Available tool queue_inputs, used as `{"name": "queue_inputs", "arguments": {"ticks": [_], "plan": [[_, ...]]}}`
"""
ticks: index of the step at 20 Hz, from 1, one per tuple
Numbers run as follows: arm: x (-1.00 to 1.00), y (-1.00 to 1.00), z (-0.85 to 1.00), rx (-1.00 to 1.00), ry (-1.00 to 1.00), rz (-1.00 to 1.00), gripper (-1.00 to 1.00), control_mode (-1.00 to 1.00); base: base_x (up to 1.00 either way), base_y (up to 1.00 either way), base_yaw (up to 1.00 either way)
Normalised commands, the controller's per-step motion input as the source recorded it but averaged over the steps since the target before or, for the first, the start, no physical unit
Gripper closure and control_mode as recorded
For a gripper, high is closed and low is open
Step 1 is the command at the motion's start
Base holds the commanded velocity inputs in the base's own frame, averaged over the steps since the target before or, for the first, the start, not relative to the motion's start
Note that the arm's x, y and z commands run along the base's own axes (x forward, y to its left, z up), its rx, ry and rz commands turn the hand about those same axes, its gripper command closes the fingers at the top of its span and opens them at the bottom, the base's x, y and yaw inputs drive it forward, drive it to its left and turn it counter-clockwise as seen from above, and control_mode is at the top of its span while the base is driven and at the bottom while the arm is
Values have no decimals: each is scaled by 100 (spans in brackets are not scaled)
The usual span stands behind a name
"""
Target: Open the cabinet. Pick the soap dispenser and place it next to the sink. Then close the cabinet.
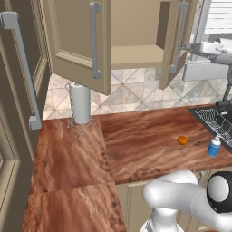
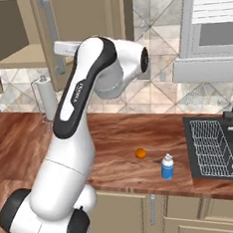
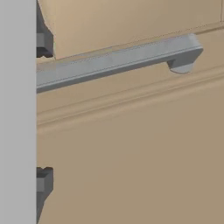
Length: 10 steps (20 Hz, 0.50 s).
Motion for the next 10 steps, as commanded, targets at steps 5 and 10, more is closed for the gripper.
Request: {"name": "queue_inputs", "arguments": {"ticks": [5,10], "plan": [[11,23,0,0,0,-31,-100,-100,0,0,0],[11,21,0,0,0,-32,-100,-100,0,0,0]]}}
